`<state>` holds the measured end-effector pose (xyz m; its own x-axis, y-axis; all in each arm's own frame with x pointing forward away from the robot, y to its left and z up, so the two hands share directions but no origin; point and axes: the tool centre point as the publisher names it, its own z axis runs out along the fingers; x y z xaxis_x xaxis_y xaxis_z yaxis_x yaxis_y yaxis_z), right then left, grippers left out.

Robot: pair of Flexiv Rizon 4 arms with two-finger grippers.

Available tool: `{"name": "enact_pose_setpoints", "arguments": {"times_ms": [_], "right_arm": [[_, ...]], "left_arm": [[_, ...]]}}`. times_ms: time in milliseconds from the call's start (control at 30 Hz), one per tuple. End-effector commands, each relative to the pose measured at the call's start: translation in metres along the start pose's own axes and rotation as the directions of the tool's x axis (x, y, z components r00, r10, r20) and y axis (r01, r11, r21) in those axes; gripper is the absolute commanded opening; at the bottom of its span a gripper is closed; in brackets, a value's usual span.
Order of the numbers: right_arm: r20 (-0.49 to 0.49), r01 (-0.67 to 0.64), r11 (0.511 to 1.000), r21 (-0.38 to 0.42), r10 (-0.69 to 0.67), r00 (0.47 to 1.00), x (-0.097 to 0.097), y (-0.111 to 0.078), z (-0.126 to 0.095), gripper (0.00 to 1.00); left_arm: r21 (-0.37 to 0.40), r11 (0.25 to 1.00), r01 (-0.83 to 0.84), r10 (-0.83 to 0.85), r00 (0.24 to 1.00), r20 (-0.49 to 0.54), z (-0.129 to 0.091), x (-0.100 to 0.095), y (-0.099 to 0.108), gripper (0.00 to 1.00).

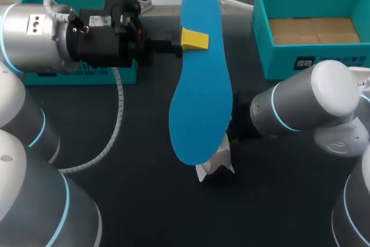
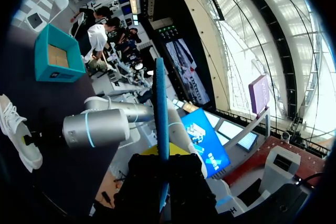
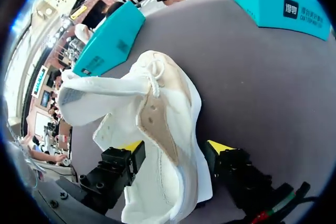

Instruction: Take the shoe out of the shoebox, open the shoe tongue, remove and reinsert the insole, then place the shoe into the shoebox

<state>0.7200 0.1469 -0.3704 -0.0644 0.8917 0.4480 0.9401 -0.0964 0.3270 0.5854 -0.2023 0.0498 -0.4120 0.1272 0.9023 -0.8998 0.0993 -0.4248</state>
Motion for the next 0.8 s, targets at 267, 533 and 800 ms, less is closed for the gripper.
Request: {"name": "enact_pose_setpoints", "arguments": {"times_ms": [267, 533, 800], "right_arm": [[-0.085, 0.059, 0.994, 0.088, -0.051, 0.995, 0.006, -0.001, -0.034, 1.0], [-0.085, 0.059, 0.994, 0.088, -0.051, 0.995, 0.006, -0.001, -0.034, 1.0], [-0.138, 0.074, 0.989, 0.126, -0.057, 0.989, 0.006, 0.0, -0.047, 1.0]], "left_arm": [[-0.002, 1.0, 0.0, 0.0, 1.0, 0.0, 0.002, -0.001, -0.001, 0.0], [-0.002, 1.0, 0.0, 0.0, 1.0, 0.0, 0.002, -0.001, -0.001, 0.0], [-0.002, 1.0, 0.0, 0.0, 1.0, 0.0, 0.002, -0.001, -0.001, 0.0]]}}
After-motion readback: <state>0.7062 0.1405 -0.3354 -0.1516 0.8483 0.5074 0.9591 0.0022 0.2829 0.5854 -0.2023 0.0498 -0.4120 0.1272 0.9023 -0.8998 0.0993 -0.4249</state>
